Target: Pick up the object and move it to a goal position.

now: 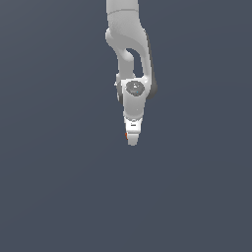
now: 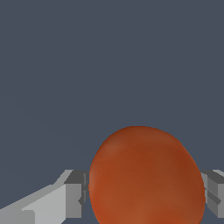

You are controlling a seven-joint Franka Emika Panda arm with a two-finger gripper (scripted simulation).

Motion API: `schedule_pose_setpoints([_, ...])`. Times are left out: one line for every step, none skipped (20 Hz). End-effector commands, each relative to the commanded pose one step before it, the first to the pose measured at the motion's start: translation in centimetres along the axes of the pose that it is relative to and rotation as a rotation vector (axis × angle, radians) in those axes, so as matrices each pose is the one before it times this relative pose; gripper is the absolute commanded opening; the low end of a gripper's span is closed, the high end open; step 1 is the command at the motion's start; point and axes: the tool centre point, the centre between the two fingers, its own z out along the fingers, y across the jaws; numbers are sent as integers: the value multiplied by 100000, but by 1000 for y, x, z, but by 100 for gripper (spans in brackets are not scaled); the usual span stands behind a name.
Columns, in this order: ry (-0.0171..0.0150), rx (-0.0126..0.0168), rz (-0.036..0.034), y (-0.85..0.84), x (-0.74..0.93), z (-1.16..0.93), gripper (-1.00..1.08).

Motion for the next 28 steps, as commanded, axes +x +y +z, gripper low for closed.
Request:
schedule_pose_setpoints([5, 224, 2, -82, -3, 125, -100])
schedule_pose_setpoints([0, 0, 0, 0, 0, 0, -100])
schedule_pose_setpoints([0, 0, 0, 0, 0, 0, -100])
schedule_pose_setpoints([0, 0, 0, 0, 0, 0, -100])
schedule_pose_setpoints([0, 0, 0, 0, 0, 0, -100])
schedule_pose_setpoints([0, 0, 0, 0, 0, 0, -100])
schedule_pose_setpoints([-14, -258, -8, 91, 6, -115, -100])
schedule_pose_setpoints([0, 0, 0, 4, -12, -28, -100])
schedule_pose_setpoints([0, 0, 0, 12, -37, -85, -100])
schedule_pose_setpoints([0, 0, 0, 20, -61, -141, -100])
schedule_pose_setpoints([0, 0, 0, 28, -86, -198, -100])
schedule_pose_setpoints([0, 0, 0, 36, -110, -256, -100])
schedule_pose_setpoints([0, 0, 0, 45, -135, -314, -100])
schedule_pose_setpoints([0, 0, 0, 53, -160, -374, -100])
schedule_pose_setpoints([0, 0, 0, 62, -185, -433, -100])
schedule_pose_setpoints([10, 41, -55, 70, -181, -470, -100])
schedule_pose_setpoints([0, 0, 0, 78, -232, -548, -100])
schedule_pose_setpoints([0, 0, 0, 87, -254, -603, -100])
schedule_pose_setpoints([0, 0, 0, 95, -276, -657, -100])
schedule_pose_setpoints([62, 46, -60, 105, -270, -687, -100])
schedule_pose_setpoints([0, 0, 0, 111, -316, -760, -100])
schedule_pose_setpoints([0, 0, 0, 119, -334, -810, -100])
schedule_pose_setpoints([59, 18, -31, 128, -342, -850, -100])
schedule_pose_setpoints([61, 15, -30, 135, -361, -898, -100])
schedule_pose_setpoints([0, 0, 0, 142, -387, -951, -100])
schedule_pose_setpoints([63, 9, -26, 151, -398, -992, -100])
schedule_pose_setpoints([64, 7, -26, 159, -414, -1034, -100])
schedule_pose_setpoints([0, 0, 0, 162, -425, -1054, -100])
